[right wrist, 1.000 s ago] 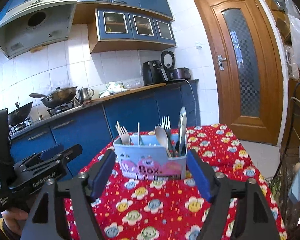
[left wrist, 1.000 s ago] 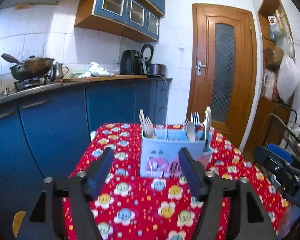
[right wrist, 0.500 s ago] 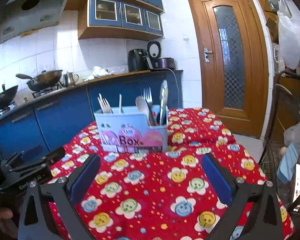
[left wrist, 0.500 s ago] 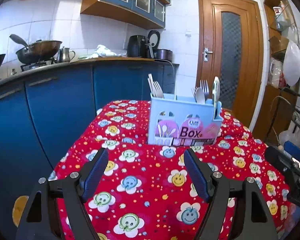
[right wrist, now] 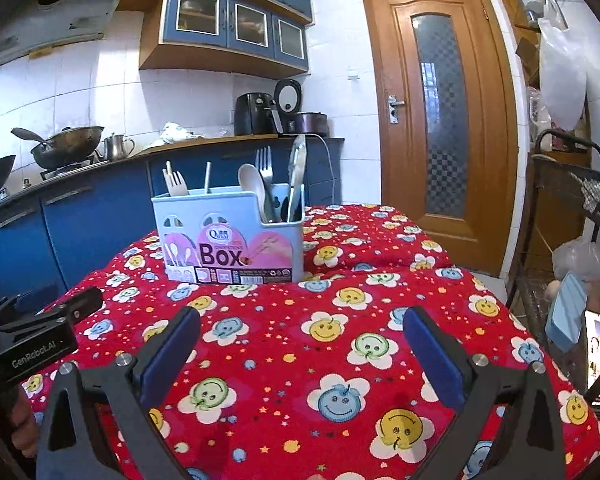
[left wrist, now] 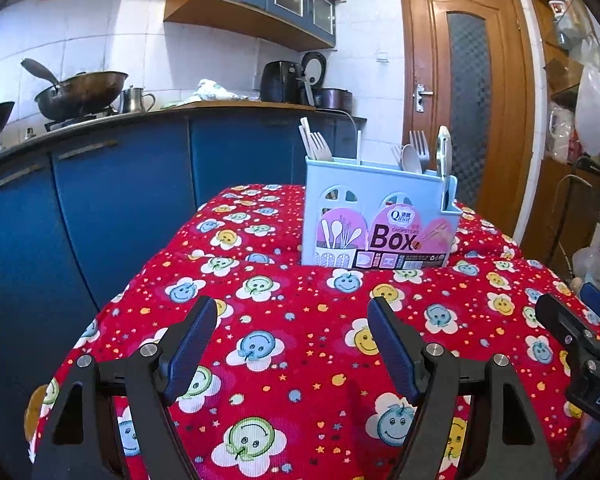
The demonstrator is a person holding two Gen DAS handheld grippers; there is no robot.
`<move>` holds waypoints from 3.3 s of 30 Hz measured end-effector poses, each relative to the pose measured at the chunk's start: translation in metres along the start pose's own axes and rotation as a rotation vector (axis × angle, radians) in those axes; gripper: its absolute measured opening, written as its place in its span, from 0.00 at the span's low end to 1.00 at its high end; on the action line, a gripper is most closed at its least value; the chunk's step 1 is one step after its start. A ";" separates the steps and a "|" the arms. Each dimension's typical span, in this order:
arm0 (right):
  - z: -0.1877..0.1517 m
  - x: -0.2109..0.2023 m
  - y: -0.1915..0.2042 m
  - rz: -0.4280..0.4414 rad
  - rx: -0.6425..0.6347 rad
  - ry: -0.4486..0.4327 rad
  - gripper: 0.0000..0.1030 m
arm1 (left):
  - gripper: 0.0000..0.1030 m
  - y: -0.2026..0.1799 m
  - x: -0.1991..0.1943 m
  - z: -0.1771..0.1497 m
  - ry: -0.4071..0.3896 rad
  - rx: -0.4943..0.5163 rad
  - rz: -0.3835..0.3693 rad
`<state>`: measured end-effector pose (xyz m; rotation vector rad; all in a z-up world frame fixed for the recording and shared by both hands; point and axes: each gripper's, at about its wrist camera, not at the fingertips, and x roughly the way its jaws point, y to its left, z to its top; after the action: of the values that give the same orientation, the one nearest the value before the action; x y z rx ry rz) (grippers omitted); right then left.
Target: Organize utensils
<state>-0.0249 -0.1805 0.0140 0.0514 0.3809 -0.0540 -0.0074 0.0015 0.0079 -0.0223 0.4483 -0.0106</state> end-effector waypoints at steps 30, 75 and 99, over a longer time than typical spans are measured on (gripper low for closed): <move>-0.003 0.001 0.002 0.009 -0.006 0.012 1.00 | 0.76 0.000 0.003 -0.003 -0.002 -0.014 -0.003; -0.003 0.002 0.002 0.010 -0.004 0.014 1.00 | 0.76 0.000 0.003 -0.004 -0.003 -0.014 -0.004; -0.003 0.002 0.002 0.009 -0.002 0.014 1.00 | 0.76 0.000 0.003 -0.003 -0.002 -0.012 -0.003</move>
<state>-0.0242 -0.1788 0.0110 0.0514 0.3946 -0.0439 -0.0065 0.0018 0.0036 -0.0345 0.4461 -0.0112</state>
